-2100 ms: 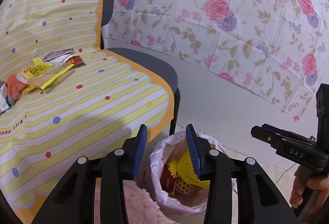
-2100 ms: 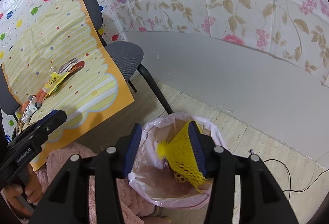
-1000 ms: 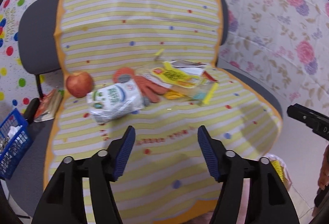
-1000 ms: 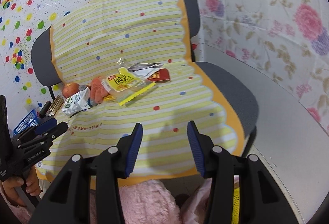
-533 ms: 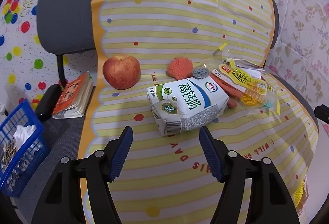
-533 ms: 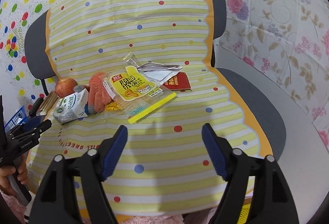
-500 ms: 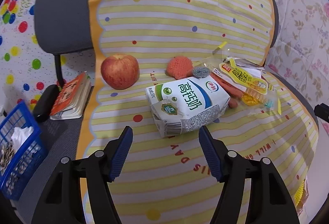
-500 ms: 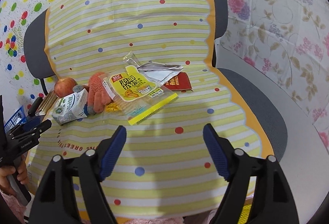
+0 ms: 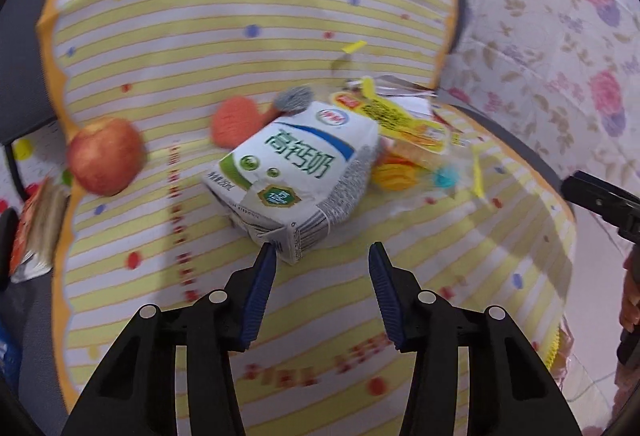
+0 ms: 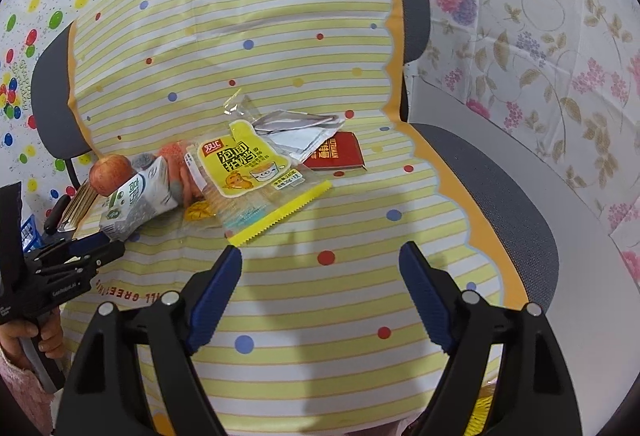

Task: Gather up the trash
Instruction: 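Grasp the white milk carton with the left tool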

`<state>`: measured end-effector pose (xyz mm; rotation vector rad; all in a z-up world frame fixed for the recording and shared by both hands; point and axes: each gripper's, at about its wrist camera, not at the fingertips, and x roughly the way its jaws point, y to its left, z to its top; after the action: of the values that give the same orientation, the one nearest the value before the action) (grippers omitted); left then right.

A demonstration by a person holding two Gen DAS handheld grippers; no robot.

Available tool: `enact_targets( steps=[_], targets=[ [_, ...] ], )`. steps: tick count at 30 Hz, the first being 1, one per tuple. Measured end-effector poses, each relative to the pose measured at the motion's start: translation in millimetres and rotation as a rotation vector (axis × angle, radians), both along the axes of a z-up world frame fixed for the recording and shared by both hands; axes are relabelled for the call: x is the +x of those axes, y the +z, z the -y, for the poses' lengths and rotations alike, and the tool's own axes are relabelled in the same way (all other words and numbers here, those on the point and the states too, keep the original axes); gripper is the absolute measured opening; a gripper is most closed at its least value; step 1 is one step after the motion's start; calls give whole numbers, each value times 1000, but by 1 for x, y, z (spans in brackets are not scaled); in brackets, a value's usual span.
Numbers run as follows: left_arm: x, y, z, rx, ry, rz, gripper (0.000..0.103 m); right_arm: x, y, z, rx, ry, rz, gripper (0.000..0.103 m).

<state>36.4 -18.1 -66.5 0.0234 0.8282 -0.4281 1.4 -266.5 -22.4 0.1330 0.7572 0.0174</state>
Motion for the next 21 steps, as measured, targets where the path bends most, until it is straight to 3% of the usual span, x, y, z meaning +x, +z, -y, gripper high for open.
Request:
enact_targets(
  steps=[5, 8, 13, 21],
  targets=[
    [-8, 9, 18, -17, -69, 33, 54, 0, 0, 3, -1, -1, -2, 80],
    [-6, 13, 8, -5, 3, 55, 85, 1, 0, 3, 2, -1, -1, 80],
    [13, 10, 0, 27, 61, 44, 88, 5, -4, 3, 13, 2, -9, 80],
    [40, -2, 25, 173, -31, 50, 88, 9, -5, 8, 13, 2, -18, 82]
  ],
)
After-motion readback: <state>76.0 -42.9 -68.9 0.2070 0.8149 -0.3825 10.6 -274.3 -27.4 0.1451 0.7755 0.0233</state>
